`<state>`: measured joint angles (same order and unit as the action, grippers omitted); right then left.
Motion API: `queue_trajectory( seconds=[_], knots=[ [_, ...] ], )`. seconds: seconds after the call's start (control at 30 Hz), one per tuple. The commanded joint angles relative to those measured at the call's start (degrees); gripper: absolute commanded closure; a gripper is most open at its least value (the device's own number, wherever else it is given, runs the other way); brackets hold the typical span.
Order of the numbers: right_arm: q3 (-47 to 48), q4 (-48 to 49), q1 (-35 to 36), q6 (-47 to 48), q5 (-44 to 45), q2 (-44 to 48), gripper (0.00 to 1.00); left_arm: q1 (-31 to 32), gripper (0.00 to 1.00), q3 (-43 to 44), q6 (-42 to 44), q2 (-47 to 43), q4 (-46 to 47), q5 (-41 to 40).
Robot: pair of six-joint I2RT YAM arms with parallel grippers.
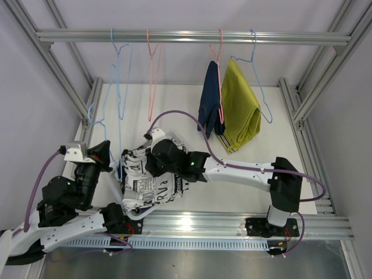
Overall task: Remove the trousers from the hanger
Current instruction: Place the trousers in the bin.
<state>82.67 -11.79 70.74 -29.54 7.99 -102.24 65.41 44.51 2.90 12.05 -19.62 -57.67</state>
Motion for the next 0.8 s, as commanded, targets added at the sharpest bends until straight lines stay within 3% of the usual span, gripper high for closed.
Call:
queue_trajectory(
  seconds=[0.0, 0.43, 0.77],
  knots=[
    [-3.4, -1.4, 0.2, 0.7, 3.7, 4.5, 0.91, -0.3, 1.00, -0.2, -0.9, 1.1, 0.8, 1.2],
    [-17.7, 7.1, -0.2, -4.8, 2.8, 2.3, 0.92, -0.3, 0.99, -0.3, -1.4, 1.5, 0.2, 1.3],
    [-14.3, 3.6, 0.3, -3.1, 4.5, 4.4, 0.93, -0.3, 1.00, -0.1, -1.7, 1.5, 0.0, 1.7]
  ],
)
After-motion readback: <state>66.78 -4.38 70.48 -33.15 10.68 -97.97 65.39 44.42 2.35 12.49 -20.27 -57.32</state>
